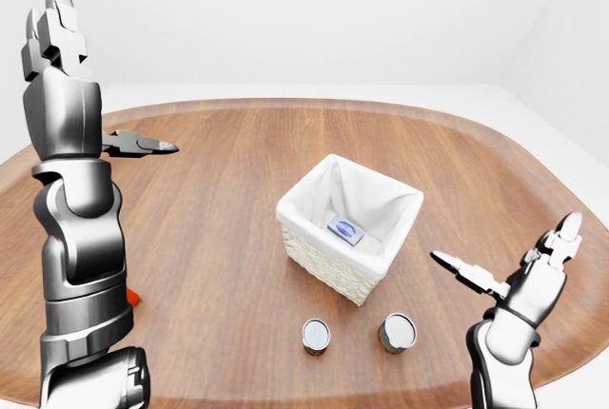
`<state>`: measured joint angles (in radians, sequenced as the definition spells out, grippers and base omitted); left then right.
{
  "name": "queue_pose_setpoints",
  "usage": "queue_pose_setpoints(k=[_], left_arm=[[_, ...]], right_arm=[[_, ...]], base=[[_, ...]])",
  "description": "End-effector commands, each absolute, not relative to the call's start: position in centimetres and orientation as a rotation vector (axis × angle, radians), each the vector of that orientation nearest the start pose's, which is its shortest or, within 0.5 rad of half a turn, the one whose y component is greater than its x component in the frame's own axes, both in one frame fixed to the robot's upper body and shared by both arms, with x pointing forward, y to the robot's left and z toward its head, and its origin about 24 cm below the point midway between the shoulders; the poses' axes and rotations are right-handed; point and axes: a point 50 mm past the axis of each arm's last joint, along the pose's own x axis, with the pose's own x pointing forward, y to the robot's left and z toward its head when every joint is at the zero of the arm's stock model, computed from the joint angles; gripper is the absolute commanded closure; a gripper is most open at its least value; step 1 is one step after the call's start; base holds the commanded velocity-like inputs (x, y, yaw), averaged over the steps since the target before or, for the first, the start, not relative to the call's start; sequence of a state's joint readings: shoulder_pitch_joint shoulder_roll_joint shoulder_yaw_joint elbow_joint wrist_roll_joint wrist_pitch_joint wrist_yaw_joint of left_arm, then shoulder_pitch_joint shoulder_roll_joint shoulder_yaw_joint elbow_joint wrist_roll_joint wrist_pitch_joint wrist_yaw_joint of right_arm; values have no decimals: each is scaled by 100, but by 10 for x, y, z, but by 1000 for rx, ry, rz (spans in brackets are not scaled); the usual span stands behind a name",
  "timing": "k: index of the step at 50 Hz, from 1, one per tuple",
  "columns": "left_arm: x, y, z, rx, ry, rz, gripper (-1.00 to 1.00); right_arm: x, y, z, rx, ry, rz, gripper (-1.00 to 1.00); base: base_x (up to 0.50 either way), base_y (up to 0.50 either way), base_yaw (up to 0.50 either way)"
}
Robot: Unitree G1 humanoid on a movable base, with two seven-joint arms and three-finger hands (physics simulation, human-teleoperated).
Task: Pick up the alphabet soup and the cream cheese box, and put them in the basket.
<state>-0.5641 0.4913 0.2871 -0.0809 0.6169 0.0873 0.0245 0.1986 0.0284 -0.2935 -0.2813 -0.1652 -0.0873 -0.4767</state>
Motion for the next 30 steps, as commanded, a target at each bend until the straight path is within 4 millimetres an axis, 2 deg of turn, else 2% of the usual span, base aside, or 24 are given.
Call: queue_pose_setpoints(k=[1, 9, 11, 18, 22, 30], left_arm=[[297, 258, 264, 964, -564, 525, -100], [298, 258, 262, 966, -556, 526, -100], [297, 258, 262, 971, -558, 524, -100], [297, 257, 262, 977, -557, 526, -100], [296, 257, 263, 980, -561, 524, -100], [297, 257, 261, 982, -554, 523, -100]], right_arm=[[178, -240, 75, -206, -184, -759, -100], [171, -236, 71, -220, -149, -692, -100], [166, -234, 75, -145, -166, -652, -100], [157, -233, 70, -260, -110, -623, -100], [149, -228, 72, -253, -102, -590, -100], [139, -231, 61, -267, -25, -556, -100]], base=[[0, 0, 0], [0, 0, 0], [0, 0, 0], [0, 0, 0], [0, 0, 0], [0, 0, 0]])
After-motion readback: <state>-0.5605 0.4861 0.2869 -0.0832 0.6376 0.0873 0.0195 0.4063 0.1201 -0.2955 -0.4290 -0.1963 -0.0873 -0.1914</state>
